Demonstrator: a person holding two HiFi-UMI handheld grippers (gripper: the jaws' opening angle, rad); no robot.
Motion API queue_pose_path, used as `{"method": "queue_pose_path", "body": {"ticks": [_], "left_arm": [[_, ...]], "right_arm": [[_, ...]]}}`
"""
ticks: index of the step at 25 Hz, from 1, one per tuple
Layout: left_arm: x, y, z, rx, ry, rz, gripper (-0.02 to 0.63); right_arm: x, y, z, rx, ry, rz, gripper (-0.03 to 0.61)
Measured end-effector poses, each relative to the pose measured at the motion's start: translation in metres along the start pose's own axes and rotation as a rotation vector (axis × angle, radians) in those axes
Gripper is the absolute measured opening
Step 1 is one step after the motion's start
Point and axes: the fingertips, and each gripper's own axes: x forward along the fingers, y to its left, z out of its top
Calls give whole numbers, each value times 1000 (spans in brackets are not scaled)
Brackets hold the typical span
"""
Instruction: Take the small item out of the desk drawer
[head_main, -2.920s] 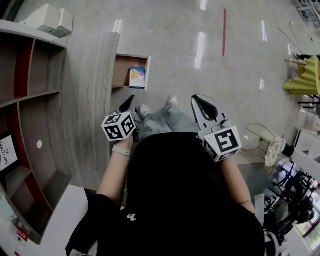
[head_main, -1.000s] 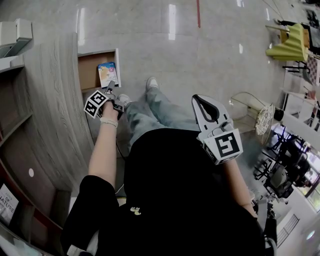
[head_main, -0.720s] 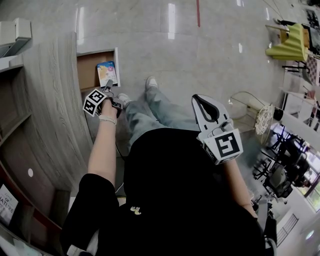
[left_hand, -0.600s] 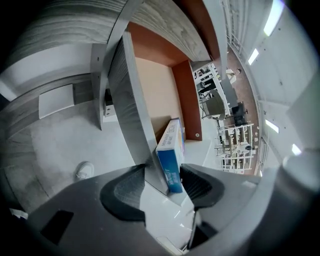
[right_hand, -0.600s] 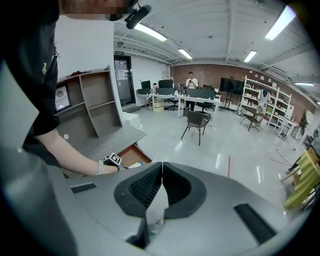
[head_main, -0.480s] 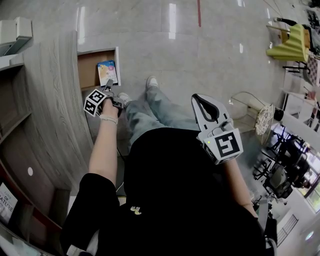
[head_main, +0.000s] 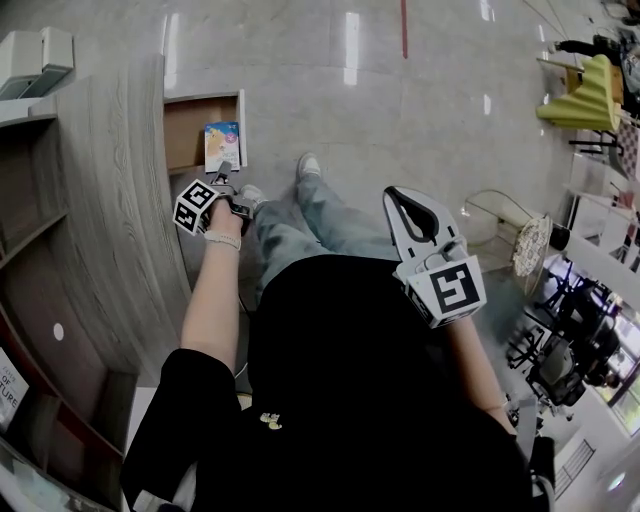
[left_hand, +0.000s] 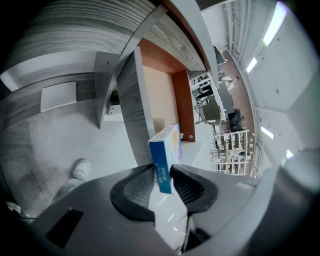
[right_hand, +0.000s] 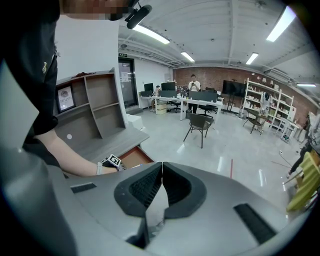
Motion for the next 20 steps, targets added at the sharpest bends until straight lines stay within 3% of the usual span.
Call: {"method": "queue_pose_path", "body": {"ticks": [10,20], "left_arm": [[-40,1,-7,-31,-6,-75,89],[-89,-23,-9,-93,-37,-215,87]], "right_arm": [[-2,17,4,-11,-25,25,-2],[-1,46,23,-28,-107,113,-2]]}}
